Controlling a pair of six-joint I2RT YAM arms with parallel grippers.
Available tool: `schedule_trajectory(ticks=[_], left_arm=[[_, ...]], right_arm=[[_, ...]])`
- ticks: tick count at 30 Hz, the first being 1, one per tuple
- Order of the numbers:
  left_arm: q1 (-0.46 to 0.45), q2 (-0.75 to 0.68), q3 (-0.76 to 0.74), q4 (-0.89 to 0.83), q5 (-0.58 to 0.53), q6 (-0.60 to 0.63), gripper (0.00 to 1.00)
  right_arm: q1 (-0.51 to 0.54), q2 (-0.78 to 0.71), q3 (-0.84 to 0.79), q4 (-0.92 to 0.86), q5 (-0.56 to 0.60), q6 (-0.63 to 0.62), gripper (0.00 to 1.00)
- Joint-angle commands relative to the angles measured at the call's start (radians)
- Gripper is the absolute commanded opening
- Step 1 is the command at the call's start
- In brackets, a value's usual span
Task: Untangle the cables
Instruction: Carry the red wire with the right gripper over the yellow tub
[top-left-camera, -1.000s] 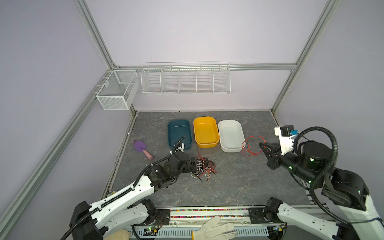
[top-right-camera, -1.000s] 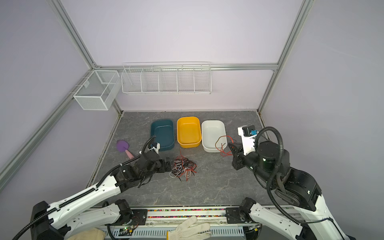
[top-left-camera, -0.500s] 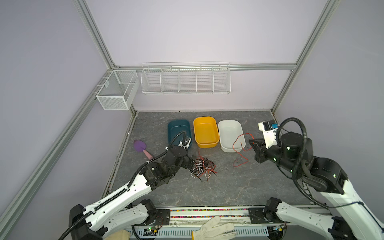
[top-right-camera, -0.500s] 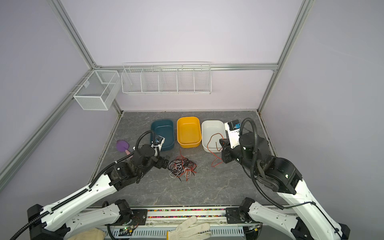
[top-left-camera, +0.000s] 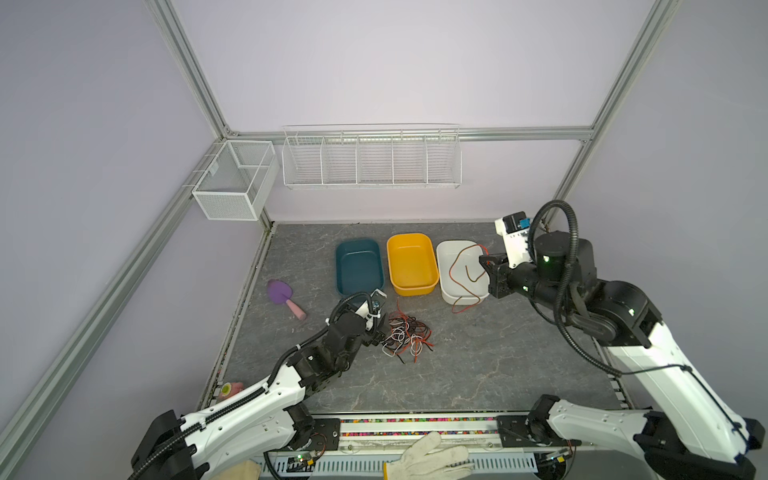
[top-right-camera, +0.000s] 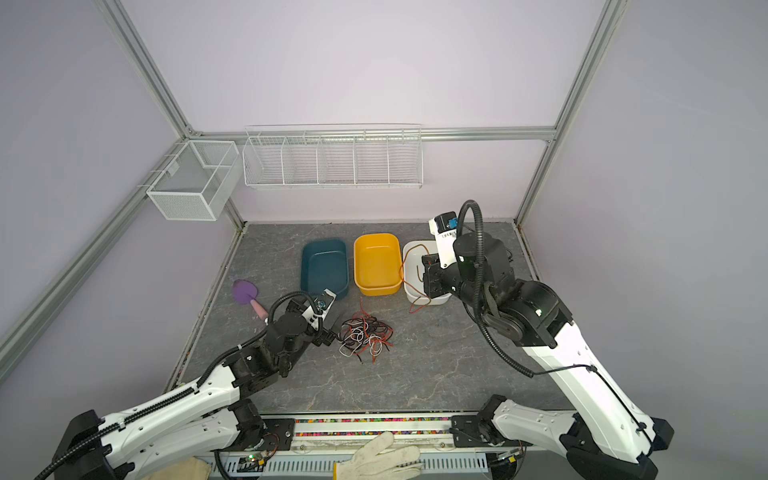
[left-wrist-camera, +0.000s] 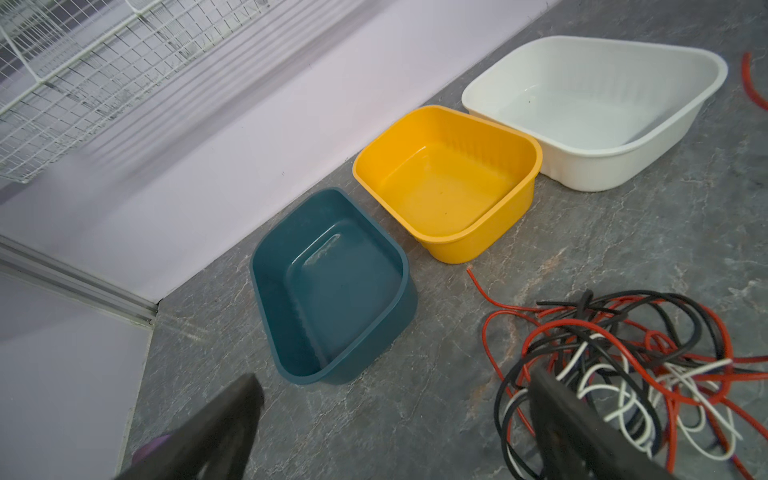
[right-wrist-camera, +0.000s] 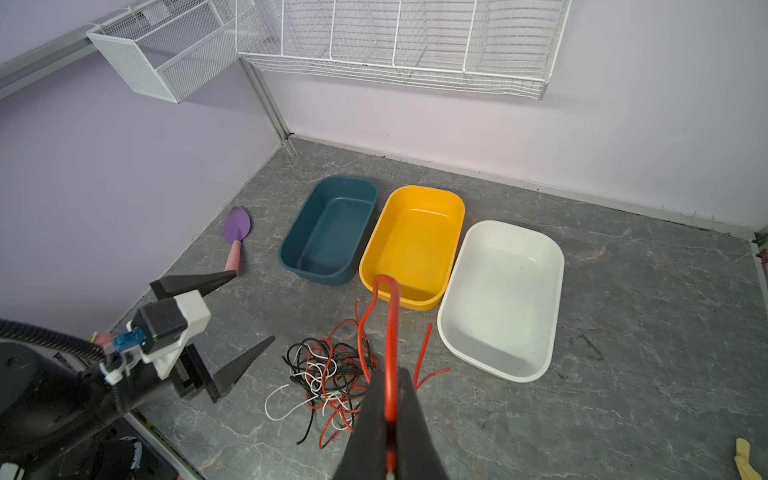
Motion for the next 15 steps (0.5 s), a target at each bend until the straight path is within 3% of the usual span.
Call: schedule_trajectory(ticks=[1,11,15], left_arm=[[0.005,-0.062,-0.008,0.085,-0.020,0.047,0.99],[0.005,-0.102,0.027,0.063,-0.126,0.044,0.99],[0.005,-0.109,0.036,0.039,-0.109,0.024,0.99]], right_arm=[[-0.023,0.050,0.046,0.048,-0.060,0.008,0.06],[-0.072,0.290,0.238,0.070,-0.139,0.006,0.06],[-0.082,0.409,0.340,0.058,-0.130,-0.006,0.06]])
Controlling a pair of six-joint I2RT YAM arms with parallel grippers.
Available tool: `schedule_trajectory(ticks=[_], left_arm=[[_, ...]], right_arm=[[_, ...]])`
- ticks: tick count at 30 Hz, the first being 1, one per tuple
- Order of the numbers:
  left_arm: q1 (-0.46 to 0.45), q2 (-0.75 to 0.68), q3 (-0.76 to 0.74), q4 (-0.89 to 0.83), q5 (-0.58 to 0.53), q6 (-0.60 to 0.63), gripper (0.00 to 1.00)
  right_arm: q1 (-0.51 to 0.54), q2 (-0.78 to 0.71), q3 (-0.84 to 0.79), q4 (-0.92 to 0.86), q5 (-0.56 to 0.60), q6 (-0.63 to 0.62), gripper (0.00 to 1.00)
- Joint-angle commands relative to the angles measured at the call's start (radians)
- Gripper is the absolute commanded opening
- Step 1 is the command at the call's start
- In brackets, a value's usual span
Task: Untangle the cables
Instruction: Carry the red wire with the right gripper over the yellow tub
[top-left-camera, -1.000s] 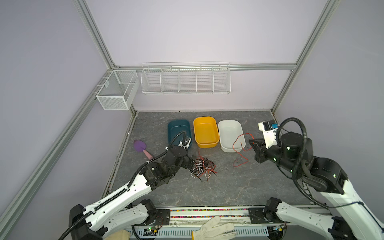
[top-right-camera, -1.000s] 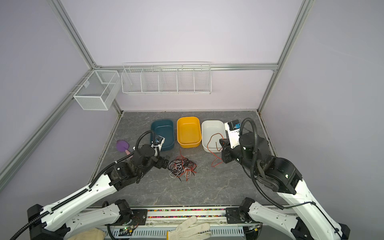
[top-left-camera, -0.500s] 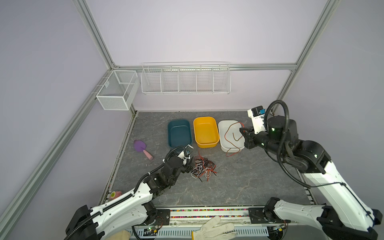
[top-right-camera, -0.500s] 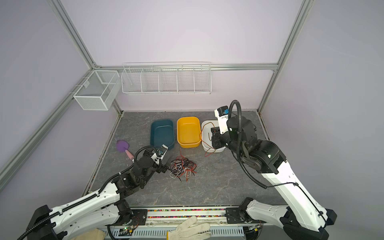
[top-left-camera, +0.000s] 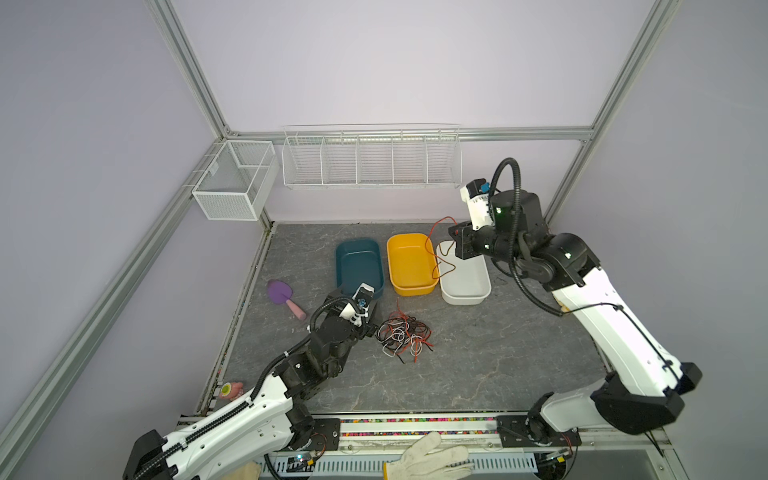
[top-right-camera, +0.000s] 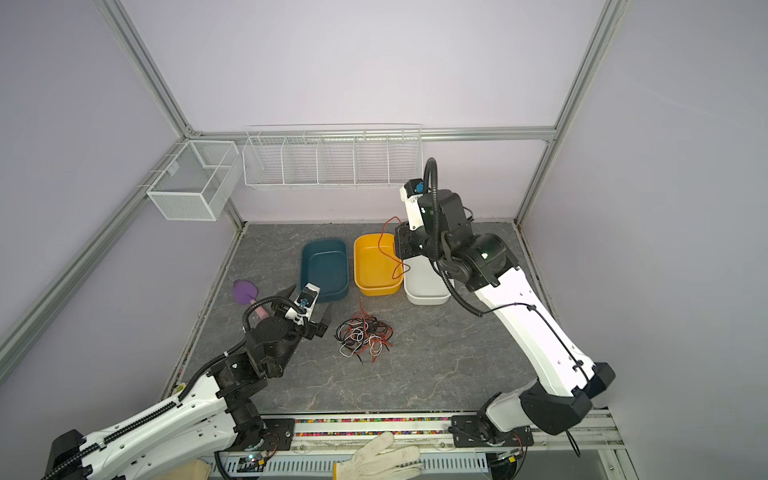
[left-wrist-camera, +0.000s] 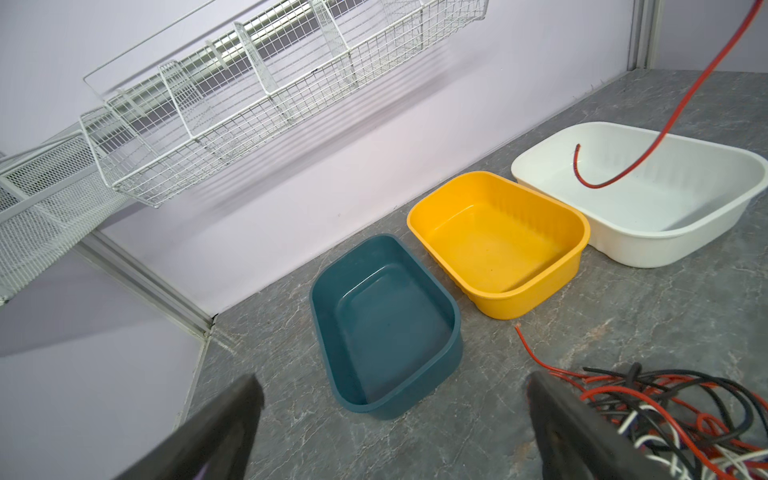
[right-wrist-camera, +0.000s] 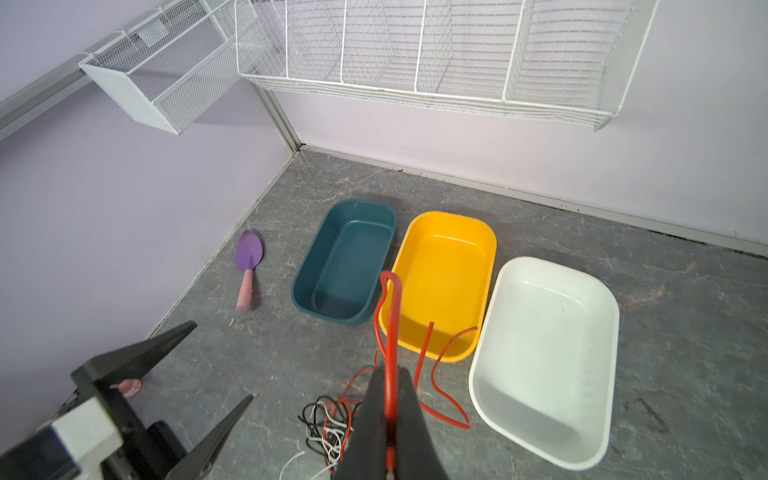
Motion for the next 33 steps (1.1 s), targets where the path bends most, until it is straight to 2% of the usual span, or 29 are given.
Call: schedule_trajectory(ticks=[1,11,18,33], left_arm=[[0.004,-0.012,0.029,-0.023,-0.004,-0.010,0.99],[0.004,-0.049,0.043,-0.053,0.038,-0.020,0.99],[0.005,-0.030,0.045,-0.058,0.035,-0.012,0.99],[0.005,-0.022,0.042,-0.051,0.036,0.006,0.99]], right_arm=[[-0.014,0.080,0.067,0.011,-0.019,-0.011,0.06],[-0.053,0.282,0.103,0.091,0.012,-0.052,0.06],[-0.080,0.404,0.089,0.158,-0.019,-0.070,0.06],[-0.116,0.613,0.039,0.185,-0.139,0.010,0.06]])
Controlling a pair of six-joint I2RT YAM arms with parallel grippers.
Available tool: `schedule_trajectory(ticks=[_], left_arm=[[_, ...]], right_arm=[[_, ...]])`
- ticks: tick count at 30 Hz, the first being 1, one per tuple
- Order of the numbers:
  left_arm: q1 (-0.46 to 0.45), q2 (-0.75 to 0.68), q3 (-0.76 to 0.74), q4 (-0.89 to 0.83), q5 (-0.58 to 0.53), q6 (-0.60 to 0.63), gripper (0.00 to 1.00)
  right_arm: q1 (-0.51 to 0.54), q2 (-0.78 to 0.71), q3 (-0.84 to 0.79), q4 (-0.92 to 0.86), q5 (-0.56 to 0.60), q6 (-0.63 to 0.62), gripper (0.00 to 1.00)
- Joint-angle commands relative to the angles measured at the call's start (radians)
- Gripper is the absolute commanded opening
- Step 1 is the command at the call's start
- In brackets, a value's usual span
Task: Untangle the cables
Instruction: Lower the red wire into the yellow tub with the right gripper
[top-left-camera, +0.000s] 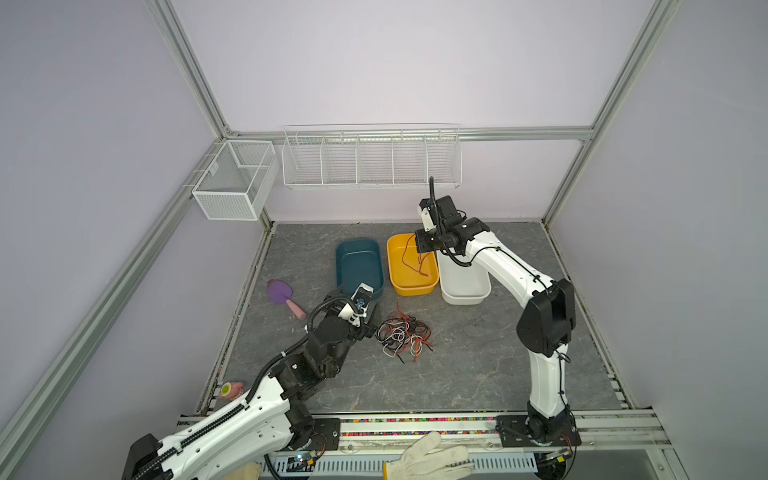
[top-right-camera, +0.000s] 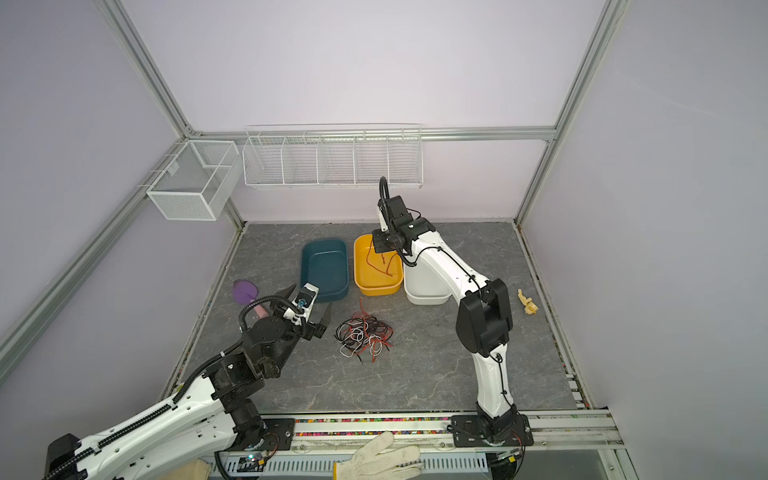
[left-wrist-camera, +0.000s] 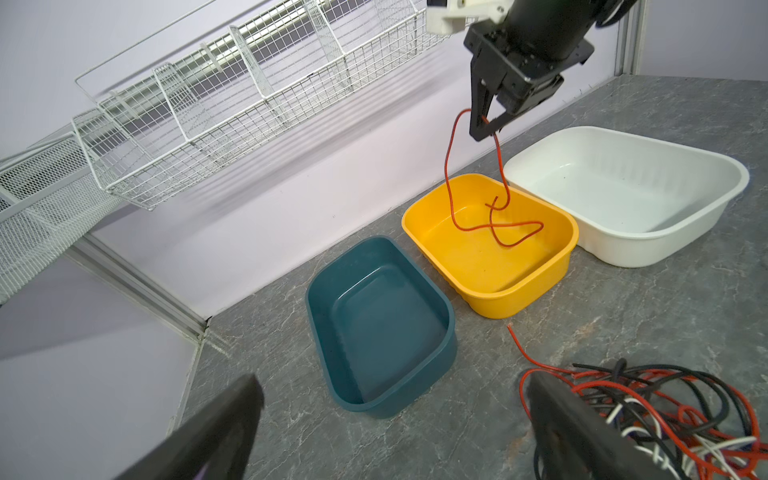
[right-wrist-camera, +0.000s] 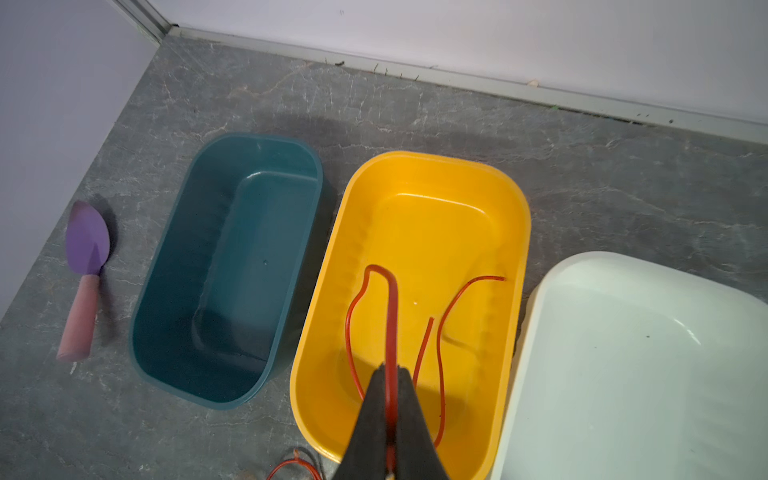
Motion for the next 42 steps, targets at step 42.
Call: schedule_trajectory(ticks=[42], left_arm=[[0.005,0.046,0.053,-0.053,0.036,0.020,0.99]], right_arm=[[0.010,-0.080,-0.092,-0.137,0.065,0.056,0.40]])
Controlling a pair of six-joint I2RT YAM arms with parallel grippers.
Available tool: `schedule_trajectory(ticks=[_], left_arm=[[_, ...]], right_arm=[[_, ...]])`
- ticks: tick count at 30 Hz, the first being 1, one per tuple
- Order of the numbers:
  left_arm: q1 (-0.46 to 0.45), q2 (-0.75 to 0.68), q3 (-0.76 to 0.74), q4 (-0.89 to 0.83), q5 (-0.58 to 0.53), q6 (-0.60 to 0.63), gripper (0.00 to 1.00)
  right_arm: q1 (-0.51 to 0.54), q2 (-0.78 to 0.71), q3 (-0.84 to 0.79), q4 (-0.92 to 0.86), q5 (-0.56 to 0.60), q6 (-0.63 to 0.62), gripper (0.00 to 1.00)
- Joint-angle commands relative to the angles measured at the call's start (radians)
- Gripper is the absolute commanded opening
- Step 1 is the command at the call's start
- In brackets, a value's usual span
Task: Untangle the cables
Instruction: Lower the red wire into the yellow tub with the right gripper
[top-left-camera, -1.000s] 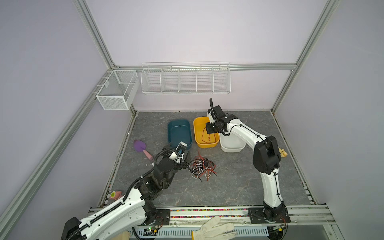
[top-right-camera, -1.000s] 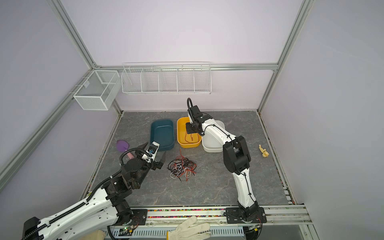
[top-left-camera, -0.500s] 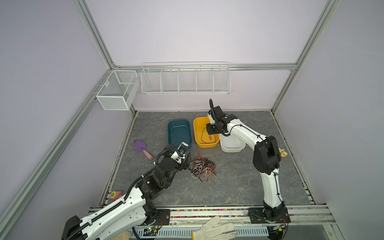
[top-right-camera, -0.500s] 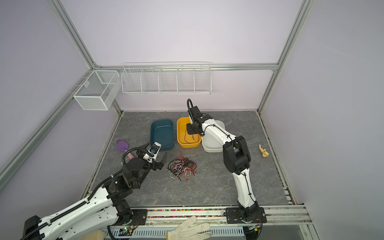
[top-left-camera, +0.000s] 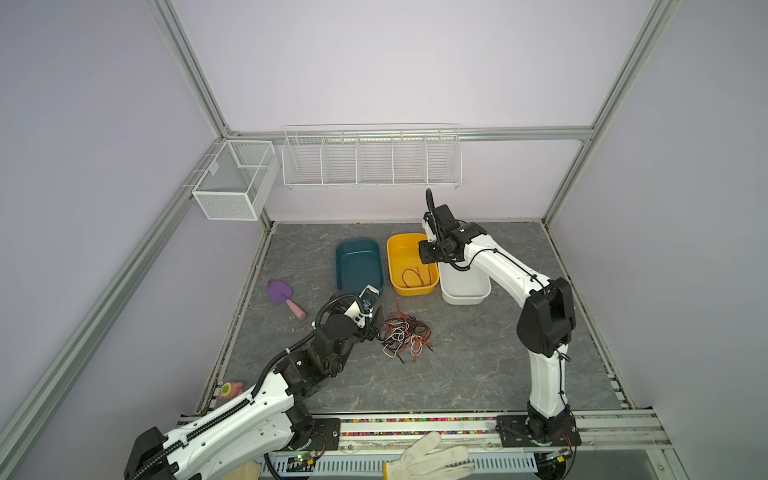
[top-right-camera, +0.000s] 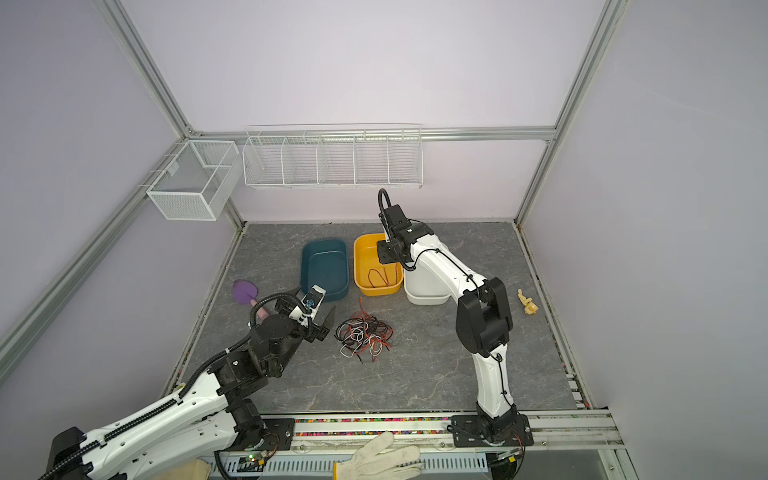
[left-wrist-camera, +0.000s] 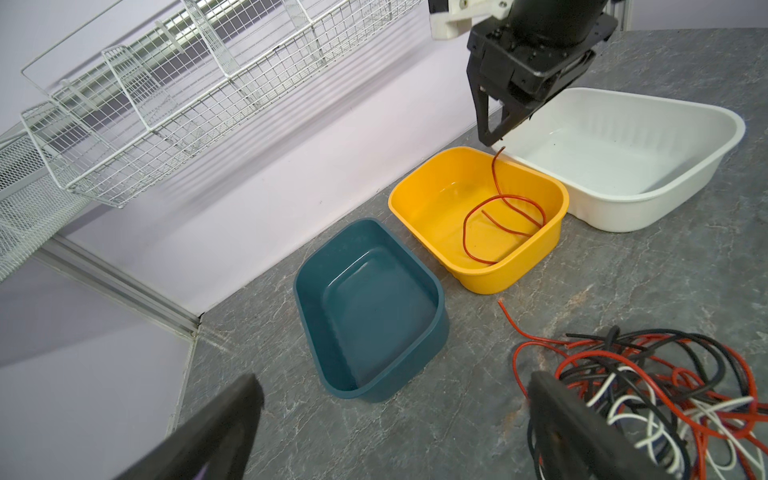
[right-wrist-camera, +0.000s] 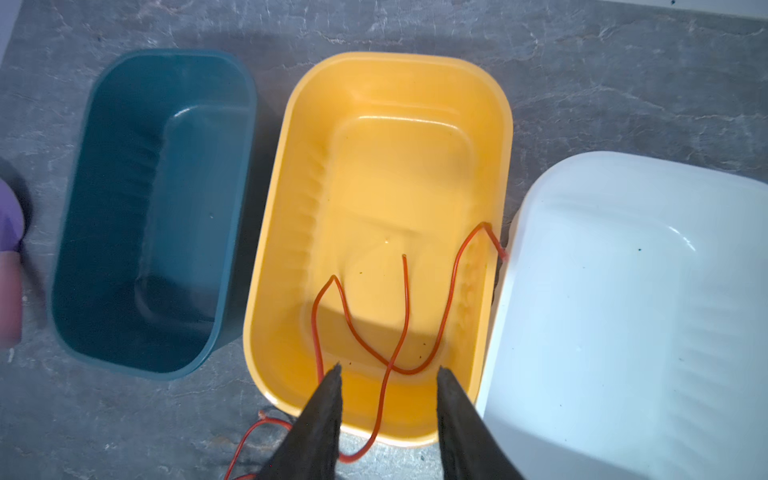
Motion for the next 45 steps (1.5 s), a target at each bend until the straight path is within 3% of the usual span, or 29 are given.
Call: schedule_trajectory(ticks=[1,7,11,21,24,30,37,45], left_arm=[[0.005,0.000,0.041,-0.008,0.012,0.008,0.99],[0.005,0.004,0.044,-0.015,0.013,0.005,0.99],[0.005,0.005,0.044,-0.015,0.018,0.003,0.99],[0.005,0.005,0.045,-0.019,0.016,0.003,0.99],[0.005,0.006,0.045,-0.020,0.017,0.003,0.99],[0.004,0.004,0.044,-0.017,0.016,0.005,0.99],[0.005,0.008,0.041,-0.014,0.017,0.008,0.99],[0.004,0.009,0.041,-0.011,0.017,0.014,0.99]], right_arm=[[0.010,-0.053,-0.044,-0.027,-0.009,0.004,0.40],[0.047,-0.133,-0.171,0.025,-0.079,-0.006,0.40],[0.068,-0.156,-0.263,0.092,-0.108,-0.038,0.48],[0.067,-0.026,-0.204,0.086,-0.034,-0.077,0.46],[0.066,0.032,-0.153,0.069,-0.031,-0.089,0.38],[0.064,0.101,-0.089,0.090,-0.026,-0.094,0.07],[0.048,0.210,0.068,0.139,-0.074,-0.111,0.07],[0.032,0.353,0.258,0.054,-0.008,-0.113,0.06]])
